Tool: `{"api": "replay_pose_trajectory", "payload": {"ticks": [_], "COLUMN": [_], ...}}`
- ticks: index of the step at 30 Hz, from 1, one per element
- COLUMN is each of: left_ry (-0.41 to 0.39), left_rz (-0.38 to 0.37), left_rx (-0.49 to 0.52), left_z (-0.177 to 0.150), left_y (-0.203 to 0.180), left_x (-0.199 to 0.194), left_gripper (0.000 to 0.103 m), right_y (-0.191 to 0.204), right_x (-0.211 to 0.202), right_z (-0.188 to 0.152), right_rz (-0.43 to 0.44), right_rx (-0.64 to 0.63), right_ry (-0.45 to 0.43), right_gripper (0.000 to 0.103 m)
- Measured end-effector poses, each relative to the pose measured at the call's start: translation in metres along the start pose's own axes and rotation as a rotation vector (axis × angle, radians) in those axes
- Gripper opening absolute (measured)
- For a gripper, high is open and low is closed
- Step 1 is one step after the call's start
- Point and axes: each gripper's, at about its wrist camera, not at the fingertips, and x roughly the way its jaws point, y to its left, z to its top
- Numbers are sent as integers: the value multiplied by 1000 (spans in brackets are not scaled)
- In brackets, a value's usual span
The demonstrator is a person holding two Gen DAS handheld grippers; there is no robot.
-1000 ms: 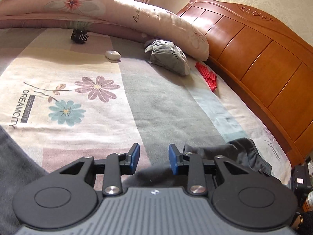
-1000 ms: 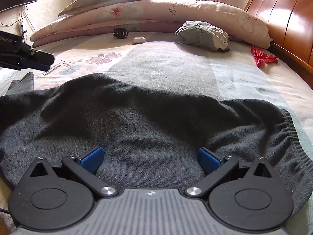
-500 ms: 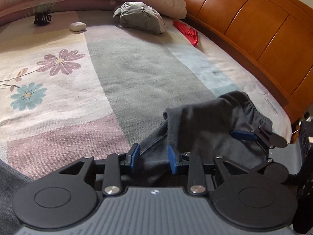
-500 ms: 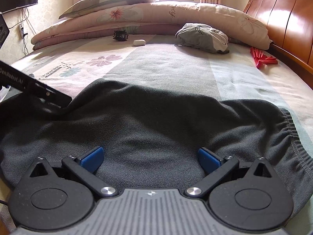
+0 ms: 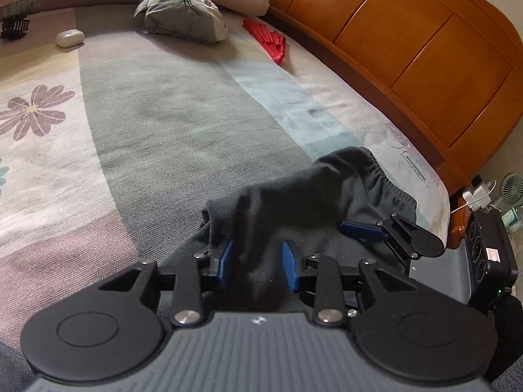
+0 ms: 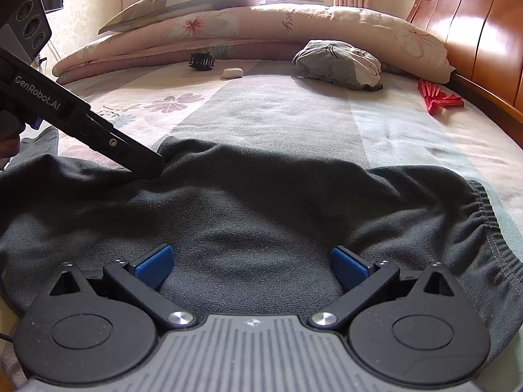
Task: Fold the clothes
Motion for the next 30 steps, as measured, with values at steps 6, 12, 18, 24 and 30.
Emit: {"api": "replay_pose_trajectory", "payload": {"ticks": [6,12,18,24,30], "left_ry": [5,49,85,-27,-10], "left_rz": [-5,-83,-209,-288,-265], "left_rx": [-65,-102,-187,-390,-355], "left_z": [-1,-2,13,29,25], "left_y": [14,17,26,53,51], "left_x": [-3,5,30,37,25], "left_gripper": [32,44,60,61,61], "right_y": [0,-1,1,1,0], "right_x": [0,0,0,-1,-1], "right_z": [-1,-1,0,0,0], "right_rz": [2,2,-3,-6,-2], "right_rx": [1,1,-1,-2,0], "right_ry": [-1,-2,0,-1,-3], "right_gripper": [103,103,103,103,103]}}
